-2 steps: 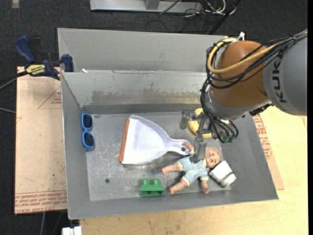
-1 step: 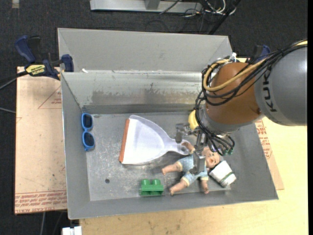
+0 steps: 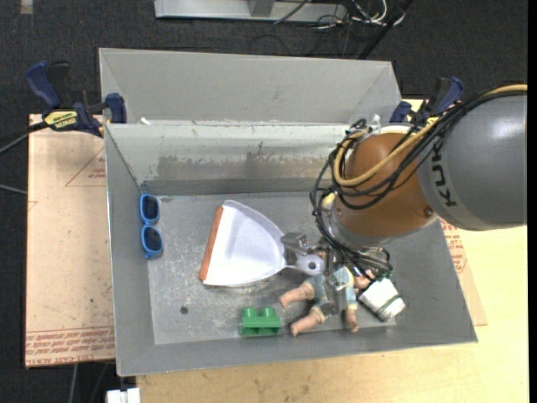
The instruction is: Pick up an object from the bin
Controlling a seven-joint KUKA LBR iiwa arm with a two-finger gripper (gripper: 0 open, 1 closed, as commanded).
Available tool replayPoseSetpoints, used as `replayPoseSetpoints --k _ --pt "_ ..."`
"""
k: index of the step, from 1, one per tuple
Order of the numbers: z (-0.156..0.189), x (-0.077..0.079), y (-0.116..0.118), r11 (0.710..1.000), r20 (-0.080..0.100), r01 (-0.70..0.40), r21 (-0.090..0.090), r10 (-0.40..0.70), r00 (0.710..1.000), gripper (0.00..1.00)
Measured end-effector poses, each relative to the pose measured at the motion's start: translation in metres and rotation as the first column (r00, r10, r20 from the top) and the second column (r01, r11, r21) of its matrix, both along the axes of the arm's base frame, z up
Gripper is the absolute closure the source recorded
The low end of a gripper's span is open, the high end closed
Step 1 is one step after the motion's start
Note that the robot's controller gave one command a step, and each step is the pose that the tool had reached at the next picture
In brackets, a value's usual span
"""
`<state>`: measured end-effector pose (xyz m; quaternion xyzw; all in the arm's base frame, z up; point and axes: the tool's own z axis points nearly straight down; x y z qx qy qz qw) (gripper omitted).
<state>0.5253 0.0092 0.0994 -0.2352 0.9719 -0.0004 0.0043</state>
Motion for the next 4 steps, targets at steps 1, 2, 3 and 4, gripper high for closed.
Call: replayPoseSetpoints --k 1,2,3,4 --pt "-0.0111 -0.0373 -0.0283 0.929 0.002 -0.370 -0.001 0.370 0.929 1.00" --pt "-0.0111 -0.0373 -0.0284 0.929 0.002 -0.369 0.000 0.369 0.929 1.00" --pt "-0.0111 -0.0373 -0.0284 0.929 0.002 -0.369 0.000 0.369 0.929 1.00" --pt "-0.0111 -0.0373 -0.0284 0.929 0.002 -0.369 0.000 0.369 0.929 1.00"
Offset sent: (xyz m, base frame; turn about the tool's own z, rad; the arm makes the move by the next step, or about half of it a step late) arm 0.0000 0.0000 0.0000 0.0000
